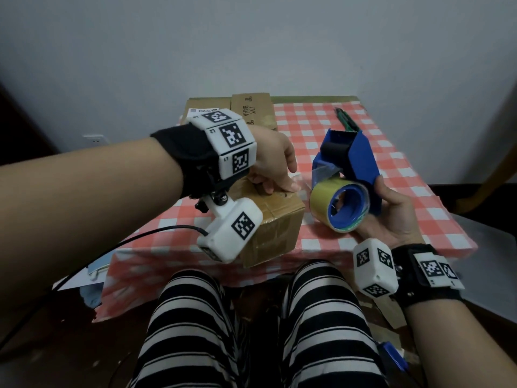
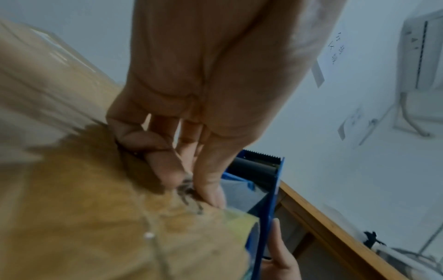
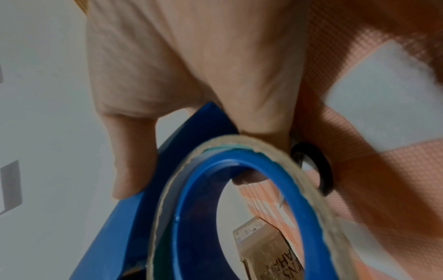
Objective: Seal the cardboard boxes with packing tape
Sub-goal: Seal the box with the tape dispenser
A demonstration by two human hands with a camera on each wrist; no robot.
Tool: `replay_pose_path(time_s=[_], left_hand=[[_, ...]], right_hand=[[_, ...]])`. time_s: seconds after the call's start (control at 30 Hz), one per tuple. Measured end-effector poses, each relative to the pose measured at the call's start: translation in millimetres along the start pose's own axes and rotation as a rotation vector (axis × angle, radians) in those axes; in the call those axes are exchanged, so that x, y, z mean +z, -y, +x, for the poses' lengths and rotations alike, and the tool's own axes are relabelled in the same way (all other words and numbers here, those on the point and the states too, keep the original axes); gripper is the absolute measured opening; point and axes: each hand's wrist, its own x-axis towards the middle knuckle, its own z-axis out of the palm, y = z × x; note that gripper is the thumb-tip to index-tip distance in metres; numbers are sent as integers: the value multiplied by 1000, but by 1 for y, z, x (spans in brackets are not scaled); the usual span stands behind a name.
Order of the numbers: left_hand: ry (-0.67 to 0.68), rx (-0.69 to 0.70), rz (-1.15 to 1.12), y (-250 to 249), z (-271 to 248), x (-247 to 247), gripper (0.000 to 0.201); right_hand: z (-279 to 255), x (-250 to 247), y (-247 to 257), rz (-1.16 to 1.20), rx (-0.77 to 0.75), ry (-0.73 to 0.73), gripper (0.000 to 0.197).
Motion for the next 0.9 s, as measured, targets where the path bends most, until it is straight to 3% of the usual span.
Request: replay_pose_path(time_s=[0.13, 0.2, 0.3, 0.37, 0.43, 0.57, 0.7, 0.73, 0.83, 0.9], left_hand=[[16, -121, 23, -9, 6, 5, 43], [-39, -133, 81, -15, 8, 8, 42], [-16, -188, 94, -23, 8, 10, 34], [-24, -194, 114, -23, 4, 9, 28], [-56, -161, 112, -18, 0, 7, 35], [-25, -95, -111, -3, -11, -2, 43], [-23, -19, -271, 12, -24, -11, 38], [-31, -8, -255, 15, -26, -12, 38], [-73, -11, -150, 21, -30, -16, 38], [-117, -11, -14, 24, -32, -17, 45]], right_hand=[[-3, 5, 2, -32, 14, -71, 38], [-6, 9, 6, -44, 17, -75, 39], [-9, 14, 15, -83, 1, -26, 40], [-10, 16, 21, -133, -16, -6, 61], [-12, 18, 23, -166, -16, -30, 81], [-11, 20, 24, -171, -24, -42, 67], [-1, 34, 20, -304, -64, -113, 97], [1, 39, 19, -336, -58, -119, 95], [12, 44, 12, -360, -47, -137, 57], [20, 42, 7, -368, -19, -136, 52]])
